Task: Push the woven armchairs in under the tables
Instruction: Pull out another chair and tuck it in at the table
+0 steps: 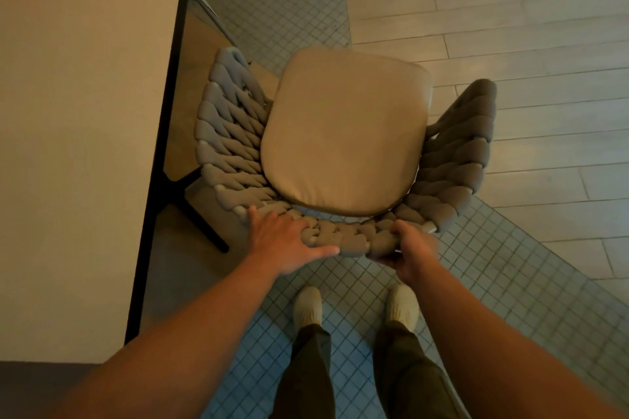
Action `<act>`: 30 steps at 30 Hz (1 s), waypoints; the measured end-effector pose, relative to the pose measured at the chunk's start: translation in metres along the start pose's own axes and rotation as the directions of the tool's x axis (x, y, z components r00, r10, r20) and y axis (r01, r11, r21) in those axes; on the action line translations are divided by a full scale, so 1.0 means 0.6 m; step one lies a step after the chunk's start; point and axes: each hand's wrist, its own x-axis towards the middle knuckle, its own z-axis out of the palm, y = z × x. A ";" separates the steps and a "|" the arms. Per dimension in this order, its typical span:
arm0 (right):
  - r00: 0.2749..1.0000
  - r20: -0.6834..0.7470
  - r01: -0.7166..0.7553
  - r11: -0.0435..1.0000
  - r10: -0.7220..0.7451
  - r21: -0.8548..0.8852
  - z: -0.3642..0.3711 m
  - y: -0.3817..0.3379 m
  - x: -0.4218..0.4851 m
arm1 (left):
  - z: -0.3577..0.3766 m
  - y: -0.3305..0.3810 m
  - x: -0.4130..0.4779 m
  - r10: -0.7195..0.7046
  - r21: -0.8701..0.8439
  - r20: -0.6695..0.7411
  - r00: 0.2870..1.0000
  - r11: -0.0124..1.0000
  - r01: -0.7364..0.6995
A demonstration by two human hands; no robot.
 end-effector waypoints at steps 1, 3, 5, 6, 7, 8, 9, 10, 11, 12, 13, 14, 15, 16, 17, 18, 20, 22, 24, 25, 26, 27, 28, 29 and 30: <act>1.000 0.002 0.004 1.000 -0.004 -0.016 -0.006 -0.008 0.001 | 0.002 0.011 -0.002 -0.013 -0.011 0.012 1.000 1.000 0.013; 1.000 0.005 0.012 0.998 -0.012 -0.056 -0.017 -0.024 0.004 | 0.005 0.032 -0.004 -0.041 -0.037 0.020 0.999 0.998 0.042; 1.000 0.004 0.021 0.995 -0.021 -0.093 -0.028 -0.041 0.010 | 0.008 0.054 -0.006 -0.064 -0.066 0.015 0.998 0.996 0.065; 1.000 -0.002 0.024 0.994 -0.025 -0.110 -0.033 -0.050 0.014 | 0.008 0.064 -0.006 -0.074 -0.079 0.015 0.997 0.994 0.075; 0.999 -0.004 0.031 0.991 -0.031 -0.127 -0.037 -0.059 0.017 | 0.009 0.074 -0.006 -0.083 -0.088 0.021 0.996 0.993 0.084; 0.999 0.003 0.036 0.989 -0.036 -0.145 -0.042 -0.068 0.021 | 0.008 0.084 -0.005 -0.092 -0.097 0.028 0.995 0.991 0.094; 0.999 0.009 0.040 0.986 -0.039 -0.160 -0.046 -0.077 0.025 | 0.007 0.094 -0.003 -0.100 -0.107 0.036 0.994 0.989 0.103; 0.999 0.016 0.049 0.985 -0.047 -0.167 -0.050 -0.086 0.028 | 0.007 0.103 -0.001 -0.108 -0.115 0.039 0.993 0.987 0.111; 0.998 0.020 0.055 0.984 -0.053 -0.169 -0.053 -0.092 0.032 | 0.006 0.111 0.000 -0.113 -0.120 0.039 0.993 0.986 0.117; 0.998 0.021 0.063 0.983 -0.060 -0.173 -0.057 -0.102 0.037 | 0.006 0.122 0.002 -0.120 -0.124 0.038 0.992 0.984 0.124; 0.998 0.021 0.066 0.982 -0.063 -0.176 -0.059 -0.107 0.039 | 0.006 0.127 0.003 -0.125 -0.129 0.037 0.991 0.983 0.129; 0.998 0.018 0.064 0.982 -0.061 -0.180 -0.060 -0.112 0.041 | 0.006 0.132 0.003 -0.131 -0.135 0.040 0.991 0.982 0.135; 0.998 0.013 0.059 0.981 -0.057 -0.186 -0.062 -0.115 0.042 | 0.004 0.136 0.002 -0.136 -0.137 0.044 0.990 0.980 0.140; 0.998 0.018 0.056 0.980 -0.054 -0.189 -0.065 -0.117 0.042 | 0.002 0.139 0.001 -0.140 -0.142 0.044 0.989 0.979 0.145; 0.999 0.026 0.050 0.982 -0.046 -0.182 -0.067 -0.117 0.042 | 0.002 0.140 0.001 -0.141 -0.149 0.036 0.989 0.978 0.144; 0.999 0.027 0.050 0.984 -0.046 -0.174 -0.070 -0.116 0.042 | 0.000 0.141 -0.003 -0.138 -0.169 0.016 0.990 0.976 0.138; 0.997 0.022 0.074 0.986 -0.072 -0.150 -0.073 -0.110 0.037 | 0.004 0.136 -0.013 -0.134 -0.308 -0.060 0.989 0.945 0.110; 0.993 -0.002 0.116 0.982 -0.118 -0.150 -0.074 -0.101 0.026 | 0.016 0.120 -0.026 -0.215 -0.611 -0.149 0.965 0.787 0.081; 0.981 -0.042 0.177 0.956 -0.192 -0.236 -0.080 -0.087 0.014 | 0.025 0.101 -0.042 -0.377 -0.844 -0.204 0.903 0.535 0.032; 0.966 -0.067 0.216 0.925 -0.248 -0.311 -0.084 -0.079 0.006 | 0.024 0.093 -0.049 -0.467 -0.898 -0.208 0.859 0.440 0.022; 0.944 -0.077 0.264 0.873 -0.321 -0.410 -0.090 -0.074 -0.005 | 0.020 0.087 -0.057 -0.553 -0.933 -0.195 0.810 0.358 0.019; 0.909 -0.062 0.321 0.787 -0.412 -0.526 -0.098 -0.071 -0.016 | 0.012 0.082 -0.063 -0.635 -0.958 -0.169 0.754 0.287 0.027; 0.859 -0.015 0.384 0.665 -0.511 -0.640 -0.105 -0.069 -0.026 | 0.005 0.075 -0.068 -0.703 -0.977 -0.135 0.698 0.211 0.024; 0.802 0.058 0.441 0.524 -0.594 -0.728 -0.111 -0.069 -0.041 | 0.002 0.067 -0.069 -0.762 -0.990 -0.085 0.642 0.137 0.032; 0.743 0.143 0.495 0.394 -0.654 -0.774 -0.113 -0.069 -0.054 | 0.003 0.058 -0.064 -0.808 -0.998 -0.017 0.589 0.053 0.044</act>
